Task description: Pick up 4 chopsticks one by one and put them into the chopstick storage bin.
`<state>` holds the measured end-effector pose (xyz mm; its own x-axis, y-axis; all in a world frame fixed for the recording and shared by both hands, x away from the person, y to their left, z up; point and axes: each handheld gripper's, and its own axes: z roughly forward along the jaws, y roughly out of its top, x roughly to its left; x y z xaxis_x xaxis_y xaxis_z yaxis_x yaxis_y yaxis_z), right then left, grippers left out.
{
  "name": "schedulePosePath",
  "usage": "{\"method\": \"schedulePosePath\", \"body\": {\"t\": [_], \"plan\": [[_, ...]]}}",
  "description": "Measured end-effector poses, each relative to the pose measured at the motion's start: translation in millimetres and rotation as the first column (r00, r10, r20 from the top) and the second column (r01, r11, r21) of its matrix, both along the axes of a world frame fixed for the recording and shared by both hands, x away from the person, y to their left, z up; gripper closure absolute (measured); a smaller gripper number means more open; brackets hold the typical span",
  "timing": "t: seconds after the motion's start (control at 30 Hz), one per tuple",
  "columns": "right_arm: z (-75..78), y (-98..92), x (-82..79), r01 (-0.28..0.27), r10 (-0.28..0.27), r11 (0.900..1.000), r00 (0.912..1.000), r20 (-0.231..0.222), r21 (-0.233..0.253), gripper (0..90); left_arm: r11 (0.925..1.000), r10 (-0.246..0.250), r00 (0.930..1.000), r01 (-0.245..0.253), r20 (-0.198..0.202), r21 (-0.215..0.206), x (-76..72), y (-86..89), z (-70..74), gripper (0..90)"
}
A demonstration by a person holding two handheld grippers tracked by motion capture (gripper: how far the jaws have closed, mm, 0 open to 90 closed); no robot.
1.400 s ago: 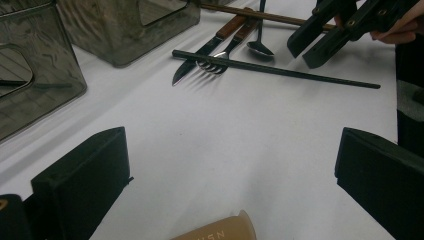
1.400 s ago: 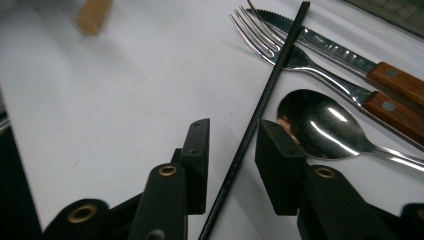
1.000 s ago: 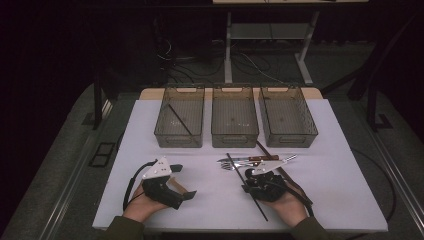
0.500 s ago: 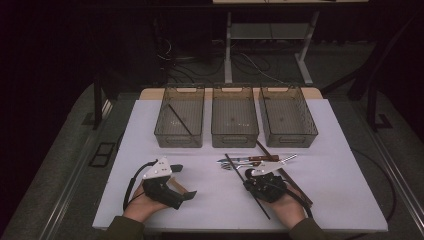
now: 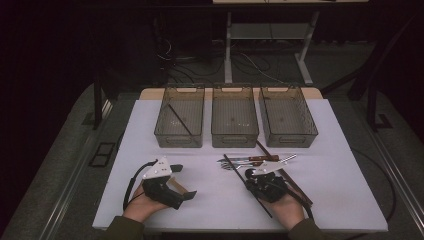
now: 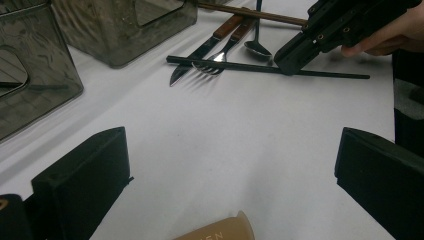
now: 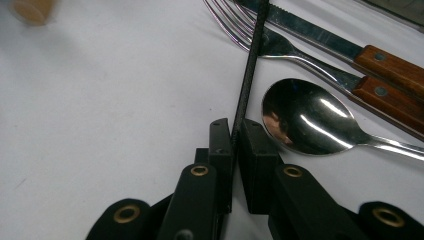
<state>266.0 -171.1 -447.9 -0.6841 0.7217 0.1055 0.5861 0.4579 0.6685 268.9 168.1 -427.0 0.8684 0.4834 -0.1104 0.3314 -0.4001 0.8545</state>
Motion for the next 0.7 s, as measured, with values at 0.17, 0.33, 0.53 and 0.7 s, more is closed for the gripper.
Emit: {"method": "schedulePosePath", "body": {"t": [0.17, 0.33, 0.53, 0.7], "plan": [[-1.0, 3.7, -5.7, 0.023, -0.022, 0.999, 0.9991, 0.038, -0.029, 83.0, 1.0000, 0.000, 1.0000, 0.000, -0.004, 0.002, -0.3, -0.7, -0.1, 0.3], [-2.5, 8.0, -11.0, 0.060, -0.057, 0.997, 0.9956, 0.074, -0.042, 83.7, 1.0000, -0.003, 1.0000, 0.003, -0.003, 0.005, 0.0, -1.1, -0.2, 0.3], [-3.1, 9.7, -13.8, 0.092, -0.089, 0.995, 0.9927, 0.082, -0.032, 85.2, 1.0000, -0.002, 1.0000, 0.002, -0.002, 0.002, -0.1, -1.2, 0.1, 0.3], [-1.5, 7.9, -12.2, 0.095, -0.093, 0.995, 0.9924, 0.081, -0.014, 85.6, 1.0000, -0.003, 1.0000, 0.003, 0.000, 0.000, 0.1, -0.6, 0.2, 0.3]]}}
